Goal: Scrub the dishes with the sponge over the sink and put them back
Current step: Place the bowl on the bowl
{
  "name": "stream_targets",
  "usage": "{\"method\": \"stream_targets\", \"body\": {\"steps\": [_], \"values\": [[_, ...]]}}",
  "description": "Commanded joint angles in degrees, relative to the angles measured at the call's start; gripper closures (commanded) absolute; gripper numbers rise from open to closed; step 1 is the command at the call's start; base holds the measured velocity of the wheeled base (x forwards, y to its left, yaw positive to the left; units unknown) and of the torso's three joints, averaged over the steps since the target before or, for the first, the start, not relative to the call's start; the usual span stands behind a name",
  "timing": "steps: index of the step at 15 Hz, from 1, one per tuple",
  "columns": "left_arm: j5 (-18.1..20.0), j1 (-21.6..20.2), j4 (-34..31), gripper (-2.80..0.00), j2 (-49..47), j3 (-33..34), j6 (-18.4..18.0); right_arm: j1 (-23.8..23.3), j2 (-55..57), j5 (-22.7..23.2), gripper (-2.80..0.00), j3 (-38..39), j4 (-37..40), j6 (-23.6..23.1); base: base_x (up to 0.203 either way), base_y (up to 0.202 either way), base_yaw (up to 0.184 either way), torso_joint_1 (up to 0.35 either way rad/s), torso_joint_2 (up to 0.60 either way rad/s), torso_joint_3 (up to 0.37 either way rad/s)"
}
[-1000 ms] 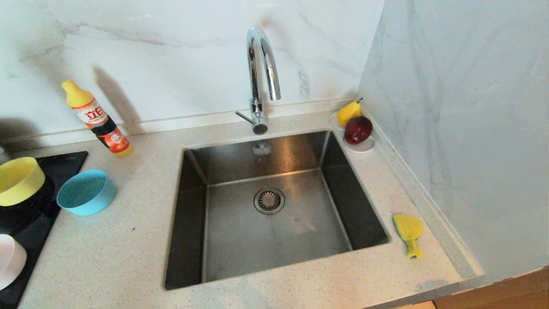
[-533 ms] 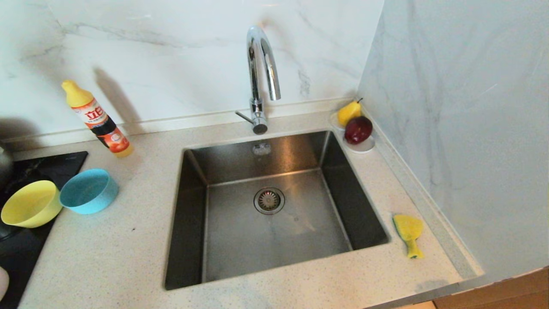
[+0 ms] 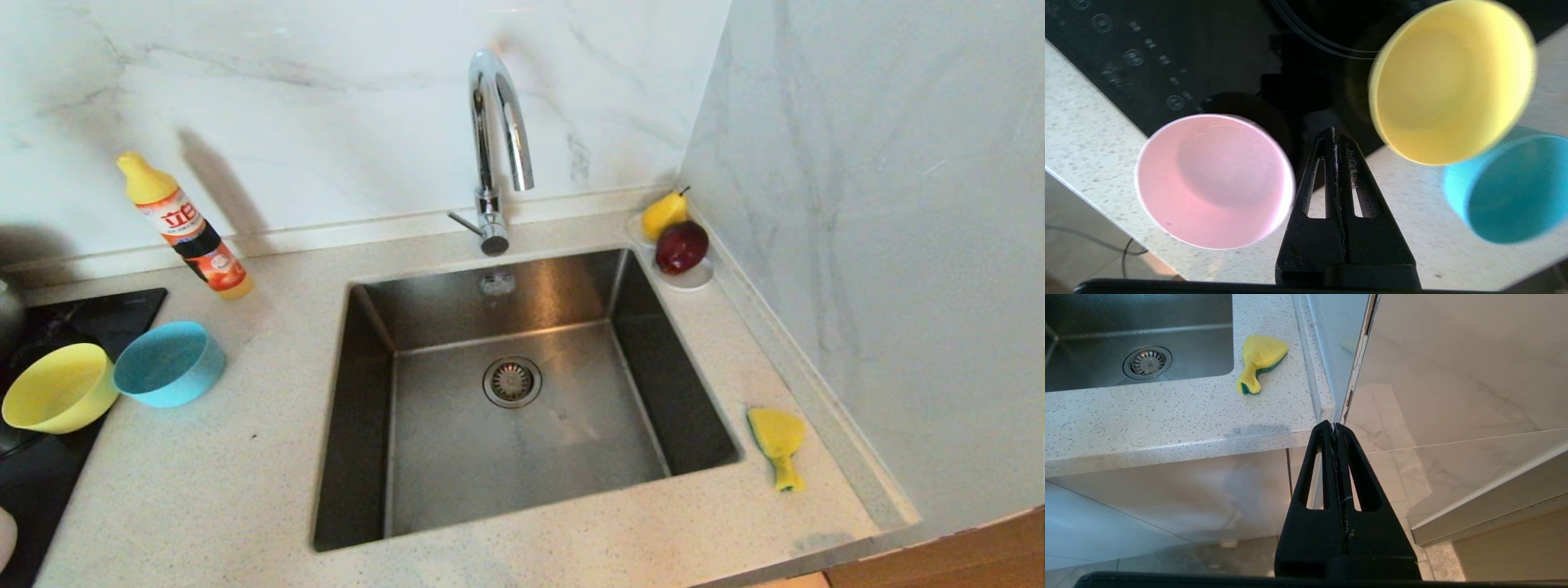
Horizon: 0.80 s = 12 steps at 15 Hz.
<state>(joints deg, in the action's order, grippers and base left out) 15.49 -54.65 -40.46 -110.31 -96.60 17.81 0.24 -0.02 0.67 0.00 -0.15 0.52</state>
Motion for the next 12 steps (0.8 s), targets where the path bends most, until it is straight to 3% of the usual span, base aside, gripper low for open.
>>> {"method": "stream_targets", "body": {"steps": [1,5,10,11,12], "values": [[-0.7,-0.1,-0.3,0.0,-0.4,0.8,-1.6,0.0,0.0,0.0,0.0,0.0,0.0,0.0,0.0,0.0,0.0,0.0,0.0,0.0],[-2.8,-0.8,-0.2,0.0,-0.5,3.6,-6.7,0.0,0.0,0.0,0.0,0.0,0.0,0.0,0.0,0.0,0.0,0.0,0.0,0.0],[-5.7,-4.2,-0.6,0.0,-0.5,7.2,-16.6,0.0,0.0,0.0,0.0,0.0,0.0,0.0,0.0,0.0,0.0,0.0,0.0,0.0],[-5.8,-4.9,-0.7,-2.13,-0.4,7.5,-17.9,0.0,-0.1,0.0,0.0,0.0,0.0,0.0,0.0,0.0,0.0,0.0,0.0,0.0],[-6.0,-5.7,-0.7,-2.8,-0.4,7.7,-18.5,0.0,0.0,0.0,0.0,0.0,0.0,0.0,0.0,0.0,0.0,0.0,0.0,0.0]]}}
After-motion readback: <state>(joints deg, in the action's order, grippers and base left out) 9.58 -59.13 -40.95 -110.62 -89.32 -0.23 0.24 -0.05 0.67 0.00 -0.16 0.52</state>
